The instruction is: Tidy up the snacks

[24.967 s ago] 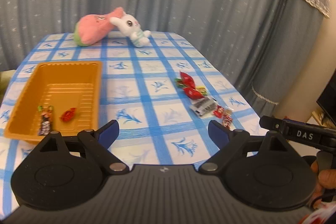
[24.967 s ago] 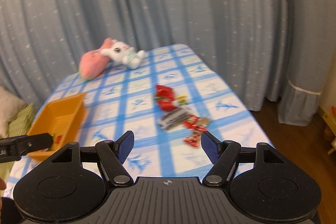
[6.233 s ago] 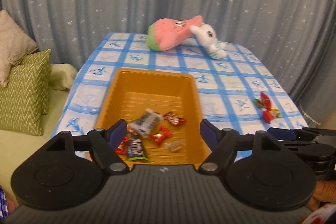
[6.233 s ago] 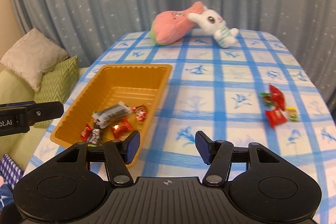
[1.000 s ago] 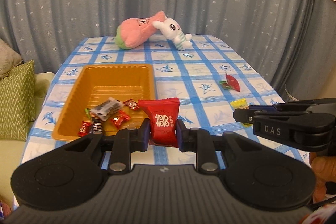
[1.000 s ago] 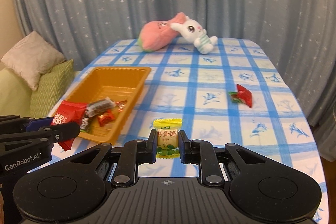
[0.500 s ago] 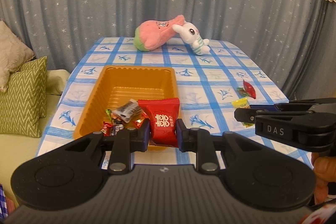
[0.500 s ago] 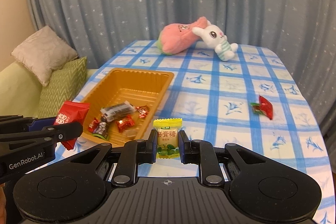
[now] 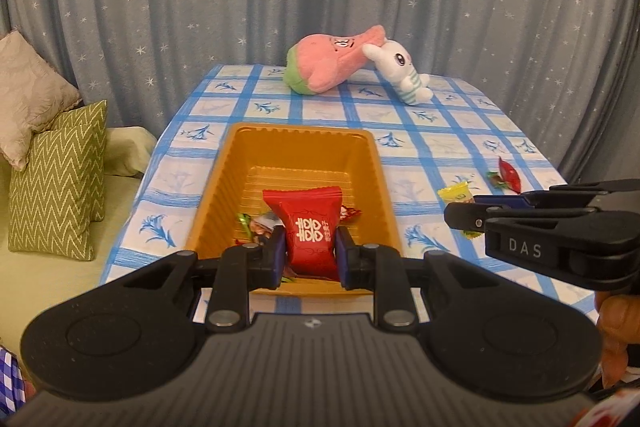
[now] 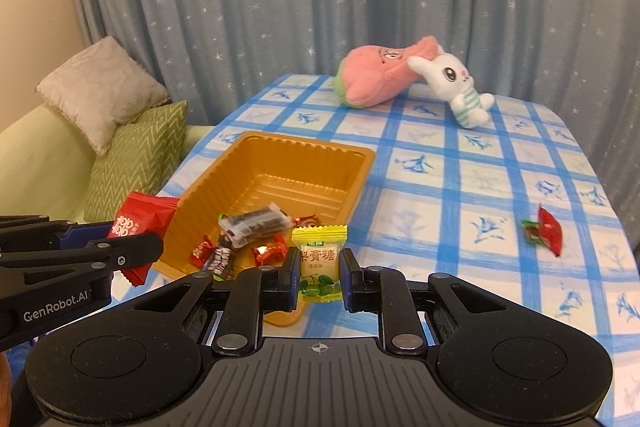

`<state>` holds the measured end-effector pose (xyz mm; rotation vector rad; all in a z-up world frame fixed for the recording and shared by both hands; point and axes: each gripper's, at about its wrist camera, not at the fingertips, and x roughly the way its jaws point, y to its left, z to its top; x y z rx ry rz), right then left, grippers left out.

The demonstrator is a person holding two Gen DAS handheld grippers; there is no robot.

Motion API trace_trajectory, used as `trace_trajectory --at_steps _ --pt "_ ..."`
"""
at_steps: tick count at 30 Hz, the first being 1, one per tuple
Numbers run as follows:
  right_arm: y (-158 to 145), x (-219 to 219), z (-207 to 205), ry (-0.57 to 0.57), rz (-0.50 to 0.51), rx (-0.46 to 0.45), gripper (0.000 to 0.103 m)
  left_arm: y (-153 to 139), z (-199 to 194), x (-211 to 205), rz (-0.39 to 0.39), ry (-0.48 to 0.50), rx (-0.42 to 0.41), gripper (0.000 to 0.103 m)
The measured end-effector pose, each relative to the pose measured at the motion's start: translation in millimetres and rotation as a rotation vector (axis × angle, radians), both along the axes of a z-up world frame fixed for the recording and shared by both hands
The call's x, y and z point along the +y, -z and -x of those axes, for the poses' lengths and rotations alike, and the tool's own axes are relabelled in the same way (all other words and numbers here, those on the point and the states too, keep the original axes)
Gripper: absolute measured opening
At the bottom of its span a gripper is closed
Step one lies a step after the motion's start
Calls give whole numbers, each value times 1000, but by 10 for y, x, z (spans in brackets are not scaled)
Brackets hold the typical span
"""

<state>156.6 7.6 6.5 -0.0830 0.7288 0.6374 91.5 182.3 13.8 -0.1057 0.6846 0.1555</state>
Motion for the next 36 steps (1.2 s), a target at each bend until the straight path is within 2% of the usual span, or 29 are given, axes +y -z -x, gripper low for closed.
trace_trajectory --at_steps 18,30,36 --pt "289 555 -434 -51 28 42 20 318 -452 493 7 -9 55 23" --pt "535 745 -646 -63 58 76 21 526 -731 621 18 2 85 23" --pt "597 774 -698 -63 60 87 20 561 -813 706 39 0 84 28"
